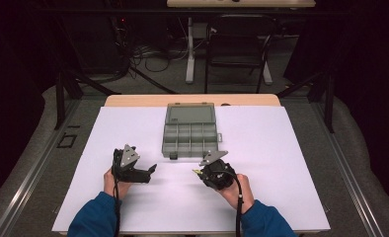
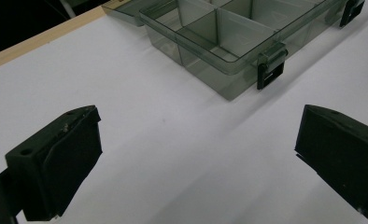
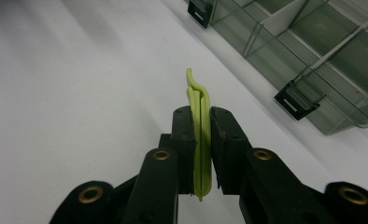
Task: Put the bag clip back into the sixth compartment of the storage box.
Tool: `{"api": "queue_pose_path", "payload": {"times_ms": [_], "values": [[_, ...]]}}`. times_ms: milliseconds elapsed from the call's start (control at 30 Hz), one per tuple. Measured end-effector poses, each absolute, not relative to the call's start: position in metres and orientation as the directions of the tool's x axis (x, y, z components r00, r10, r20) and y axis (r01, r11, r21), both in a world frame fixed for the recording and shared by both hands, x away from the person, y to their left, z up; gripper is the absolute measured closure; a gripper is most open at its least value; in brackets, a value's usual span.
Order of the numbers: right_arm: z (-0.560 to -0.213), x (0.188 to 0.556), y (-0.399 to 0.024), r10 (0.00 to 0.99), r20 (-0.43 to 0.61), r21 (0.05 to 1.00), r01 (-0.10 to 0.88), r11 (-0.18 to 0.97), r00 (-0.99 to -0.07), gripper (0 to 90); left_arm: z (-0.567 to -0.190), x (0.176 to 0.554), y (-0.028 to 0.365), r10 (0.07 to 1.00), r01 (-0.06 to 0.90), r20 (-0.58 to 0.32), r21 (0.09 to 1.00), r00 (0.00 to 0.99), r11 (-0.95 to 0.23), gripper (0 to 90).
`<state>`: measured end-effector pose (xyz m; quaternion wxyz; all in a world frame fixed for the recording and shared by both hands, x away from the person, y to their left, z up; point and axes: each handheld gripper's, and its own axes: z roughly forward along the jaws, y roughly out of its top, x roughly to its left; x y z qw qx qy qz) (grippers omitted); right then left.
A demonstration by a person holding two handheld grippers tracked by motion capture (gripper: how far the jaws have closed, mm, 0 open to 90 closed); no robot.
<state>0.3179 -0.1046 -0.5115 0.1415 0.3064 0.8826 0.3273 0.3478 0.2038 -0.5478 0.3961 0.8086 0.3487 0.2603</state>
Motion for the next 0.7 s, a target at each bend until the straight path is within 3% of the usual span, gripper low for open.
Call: {"api": "queue_pose_path", "payload": {"times_ms": [700], "values": [[-0.505, 0.327, -0.118, 0.675, -0.064, 0.683, 0.461, 0.567, -0.735, 80.3, -0.548, 0.348, 0.204, 0.769, 0.356, 0.145, 0.823, 0.622, -0.443, 0.1]]}}
